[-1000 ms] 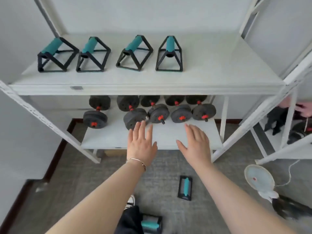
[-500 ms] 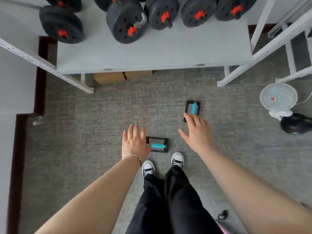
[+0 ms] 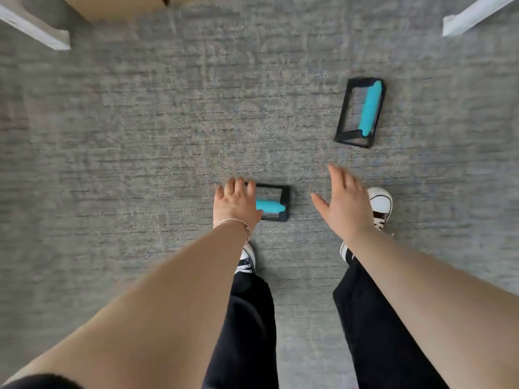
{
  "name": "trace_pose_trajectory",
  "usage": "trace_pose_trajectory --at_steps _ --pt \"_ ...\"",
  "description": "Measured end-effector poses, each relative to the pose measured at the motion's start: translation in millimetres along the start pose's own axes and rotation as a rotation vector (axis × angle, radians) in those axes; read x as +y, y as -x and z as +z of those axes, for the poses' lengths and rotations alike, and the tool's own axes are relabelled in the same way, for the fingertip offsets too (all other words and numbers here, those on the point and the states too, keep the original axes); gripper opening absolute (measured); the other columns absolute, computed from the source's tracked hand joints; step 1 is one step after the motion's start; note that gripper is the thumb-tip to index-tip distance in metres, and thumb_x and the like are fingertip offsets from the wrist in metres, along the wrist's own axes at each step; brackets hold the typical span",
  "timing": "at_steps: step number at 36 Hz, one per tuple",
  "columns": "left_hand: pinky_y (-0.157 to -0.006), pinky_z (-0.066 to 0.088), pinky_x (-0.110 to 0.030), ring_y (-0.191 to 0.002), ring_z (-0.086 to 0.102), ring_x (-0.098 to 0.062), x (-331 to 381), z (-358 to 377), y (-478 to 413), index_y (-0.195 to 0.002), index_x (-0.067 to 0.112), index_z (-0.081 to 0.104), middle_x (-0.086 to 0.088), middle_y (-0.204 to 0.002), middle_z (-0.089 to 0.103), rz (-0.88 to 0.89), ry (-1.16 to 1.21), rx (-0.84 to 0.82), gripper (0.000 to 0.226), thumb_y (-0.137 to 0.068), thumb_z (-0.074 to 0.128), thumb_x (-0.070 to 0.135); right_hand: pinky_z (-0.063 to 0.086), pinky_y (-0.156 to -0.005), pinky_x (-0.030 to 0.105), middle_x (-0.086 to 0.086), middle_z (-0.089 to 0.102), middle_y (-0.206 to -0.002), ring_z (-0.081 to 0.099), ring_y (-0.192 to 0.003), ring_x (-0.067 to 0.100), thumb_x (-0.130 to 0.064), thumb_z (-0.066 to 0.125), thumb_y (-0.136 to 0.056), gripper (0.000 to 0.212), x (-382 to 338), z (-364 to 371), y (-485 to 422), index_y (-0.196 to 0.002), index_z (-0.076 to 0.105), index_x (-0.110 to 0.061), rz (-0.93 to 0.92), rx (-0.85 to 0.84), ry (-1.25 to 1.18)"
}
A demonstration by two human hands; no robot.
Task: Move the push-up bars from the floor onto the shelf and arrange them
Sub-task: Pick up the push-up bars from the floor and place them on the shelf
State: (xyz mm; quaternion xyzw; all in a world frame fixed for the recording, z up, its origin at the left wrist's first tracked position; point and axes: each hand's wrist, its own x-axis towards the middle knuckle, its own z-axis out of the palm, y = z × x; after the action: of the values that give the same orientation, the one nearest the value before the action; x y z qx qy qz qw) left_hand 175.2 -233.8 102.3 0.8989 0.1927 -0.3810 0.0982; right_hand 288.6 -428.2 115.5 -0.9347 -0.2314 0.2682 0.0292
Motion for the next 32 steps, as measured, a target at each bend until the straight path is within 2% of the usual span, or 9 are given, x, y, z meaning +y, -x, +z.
trace_pose_trajectory --at_steps 4,9,12,16,18,22,27,29,32 --pt "-0.109 0.031 -0.046 -0.130 0.040 -0.030 3 48 -45 -0.142 0.018 0.030 -0.007 -0.139 0.044 0.032 0.033 -0.069 0.075 -0.084 0.062 0.054 0.045 -0.099 0.052 0.016 0.047 -0.141 0.047 -0.125 0.038 -0.053 0.051 -0.091 0.073 18 49 -28 -0.147 0.027 -0.012 -0.038 -0.028 0.007" --pt "-0.108 0.033 -0.045 -0.127 0.046 -0.029 9 94 -84 -0.139 0.021 0.035 -0.004 -0.136 0.049 0.106 0.017 -0.194 0.075 -0.080 0.067 0.054 0.044 -0.099 0.051 0.015 0.047 -0.142 0.047 -0.126 0.036 -0.052 0.052 -0.090 0.073 38 93 -55 -0.147 0.029 -0.012 -0.103 -0.059 0.021" --pt "-0.105 0.034 -0.041 -0.119 0.053 -0.027 14 112 -96 -0.131 0.021 0.042 -0.003 -0.126 0.058 0.140 -0.039 -0.169 0.065 -0.081 0.067 0.053 0.043 -0.094 0.048 0.012 0.045 -0.145 0.044 -0.130 0.032 -0.054 0.050 -0.090 0.073 46 110 -68 -0.147 0.029 -0.014 -0.136 -0.077 0.052" --pt "-0.092 0.038 -0.037 -0.104 0.060 -0.025 15 115 -107 -0.117 0.022 0.052 -0.002 -0.111 0.065 0.153 -0.072 -0.131 0.041 -0.087 0.062 0.048 0.045 -0.093 0.047 0.011 0.044 -0.147 0.044 -0.131 0.031 -0.054 0.051 -0.090 0.073 51 121 -79 -0.148 0.028 -0.016 -0.175 -0.092 0.055" --pt "-0.086 0.039 -0.036 -0.101 0.061 -0.025 16 111 -107 -0.117 0.022 0.051 -0.001 -0.108 0.065 0.150 -0.047 -0.133 0.040 -0.089 0.059 0.050 0.045 -0.094 0.048 0.012 0.045 -0.145 0.046 -0.128 0.032 -0.052 0.053 -0.090 0.072 52 120 -83 -0.147 0.029 -0.014 -0.197 -0.091 0.044" --pt "-0.070 0.045 -0.034 -0.095 0.063 -0.027 22 91 -104 -0.120 0.019 0.048 -0.003 -0.106 0.063 0.032 0.147 -0.085 0.050 -0.088 0.056 0.057 0.044 -0.100 0.048 0.013 0.045 -0.144 0.045 -0.127 0.035 -0.052 0.052 -0.091 0.072 55 106 -95 -0.147 0.029 -0.014 -0.195 -0.073 0.027" --pt "-0.065 0.044 -0.034 -0.078 0.056 -0.028 47 47 -121 -0.106 0.015 0.048 0.001 -0.079 0.052 -0.252 0.609 0.028 0.043 -0.088 0.057 0.053 0.049 -0.091 0.048 0.014 0.049 -0.139 0.049 -0.122 0.036 -0.053 0.051 -0.091 0.068 67 71 -129 -0.143 0.034 -0.014 -0.160 0.051 0.056" --pt "-0.065 0.049 -0.034 -0.076 0.060 -0.028 61 30 -136 -0.101 0.014 0.049 -0.002 -0.080 0.058 -0.369 0.747 0.078 0.042 -0.087 0.057 0.054 0.050 -0.087 0.048 0.014 0.052 -0.133 0.051 -0.116 0.037 -0.053 0.051 -0.090 0.066 78 55 -147 -0.141 0.039 -0.013 -0.100 0.130 0.064" --pt "-0.069 0.058 -0.040 -0.071 0.068 -0.027 84 2 -161 -0.093 0.017 0.049 -0.005 -0.082 0.066 -0.447 0.920 0.137 0.044 -0.083 0.055 0.060 0.048 -0.085 0.047 0.017 0.054 -0.129 0.053 -0.109 0.039 -0.052 0.058 -0.087 0.067 97 33 -173 -0.137 0.045 -0.010 0.076 0.234 0.011"
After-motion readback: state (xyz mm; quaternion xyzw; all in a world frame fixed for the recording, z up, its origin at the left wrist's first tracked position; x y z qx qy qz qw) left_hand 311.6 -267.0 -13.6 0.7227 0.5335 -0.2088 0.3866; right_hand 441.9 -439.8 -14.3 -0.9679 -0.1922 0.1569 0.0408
